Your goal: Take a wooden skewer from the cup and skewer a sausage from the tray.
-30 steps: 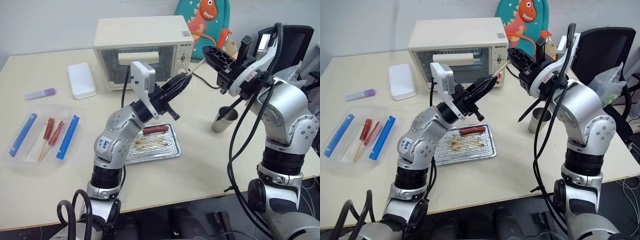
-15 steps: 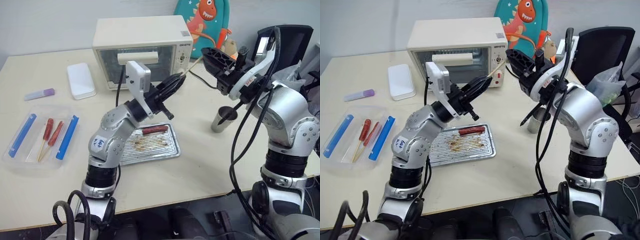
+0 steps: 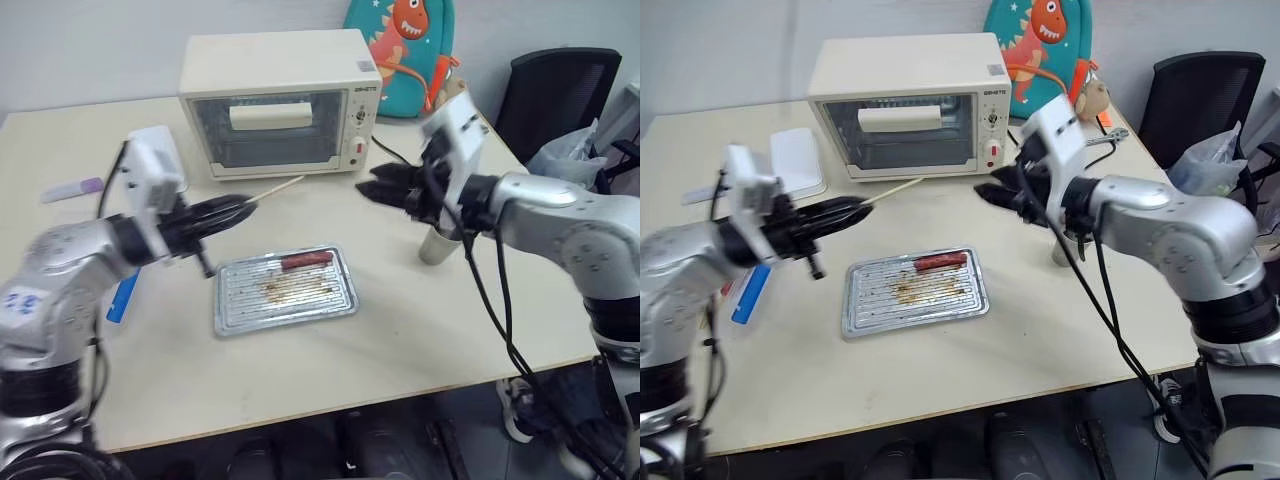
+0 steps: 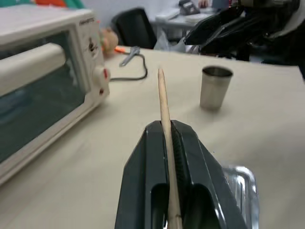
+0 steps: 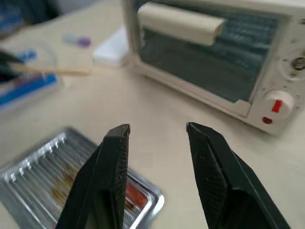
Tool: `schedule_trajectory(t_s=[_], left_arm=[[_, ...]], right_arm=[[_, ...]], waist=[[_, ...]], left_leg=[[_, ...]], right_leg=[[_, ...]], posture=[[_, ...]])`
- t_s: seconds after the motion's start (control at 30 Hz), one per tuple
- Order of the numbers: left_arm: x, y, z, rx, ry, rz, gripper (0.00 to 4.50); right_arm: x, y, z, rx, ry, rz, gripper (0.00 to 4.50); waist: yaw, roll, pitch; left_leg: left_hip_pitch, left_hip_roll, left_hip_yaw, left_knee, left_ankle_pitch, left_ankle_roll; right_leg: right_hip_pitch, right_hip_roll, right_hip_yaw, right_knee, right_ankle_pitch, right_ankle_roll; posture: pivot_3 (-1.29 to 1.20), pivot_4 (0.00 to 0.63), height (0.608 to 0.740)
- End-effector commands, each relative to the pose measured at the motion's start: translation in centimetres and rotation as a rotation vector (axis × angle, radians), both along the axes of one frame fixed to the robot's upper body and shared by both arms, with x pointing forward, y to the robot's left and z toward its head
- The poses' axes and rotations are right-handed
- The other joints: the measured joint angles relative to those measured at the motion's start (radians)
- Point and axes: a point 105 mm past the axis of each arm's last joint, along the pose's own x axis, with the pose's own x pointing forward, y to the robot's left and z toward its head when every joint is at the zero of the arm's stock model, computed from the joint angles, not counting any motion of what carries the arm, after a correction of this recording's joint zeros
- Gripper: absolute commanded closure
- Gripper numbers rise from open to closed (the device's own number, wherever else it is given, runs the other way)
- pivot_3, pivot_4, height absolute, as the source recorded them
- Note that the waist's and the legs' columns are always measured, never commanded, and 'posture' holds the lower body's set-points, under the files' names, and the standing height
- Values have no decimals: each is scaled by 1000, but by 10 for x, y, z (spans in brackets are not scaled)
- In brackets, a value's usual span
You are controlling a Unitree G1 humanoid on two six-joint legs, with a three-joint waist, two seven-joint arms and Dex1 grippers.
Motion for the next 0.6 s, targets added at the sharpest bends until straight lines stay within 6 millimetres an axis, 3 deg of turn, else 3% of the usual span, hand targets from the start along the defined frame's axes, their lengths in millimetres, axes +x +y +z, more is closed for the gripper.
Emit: schedule_trajectory(t_s=[0.03, 0.23, 0.6], left_arm=[[-27, 10, 8, 52, 4, -33, 4500], [-46, 10, -1, 81, 27, -10, 4500], [-50, 4, -2, 69, 14, 14, 4500]], right_arm=[[0, 19, -15, -143, -92, 172, 2530], [15, 45, -54, -265, -69, 315, 2530], [44, 57, -89, -339, -29, 337, 2530]], waist=[[0, 0, 0], [9, -1, 0], [-8, -1, 0]], left_leg=[[0, 0, 0, 0, 0, 0], [0, -1, -1, 4, 0, 1], [0, -1, -1, 7, -1, 1]], right_leg=[[0, 0, 0, 0, 0, 0], [2, -2, -3, 1, 0, -1], [2, -1, -3, 5, -1, -1]], posture=[[0, 150, 740], [0, 150, 740], [0, 150, 740]])
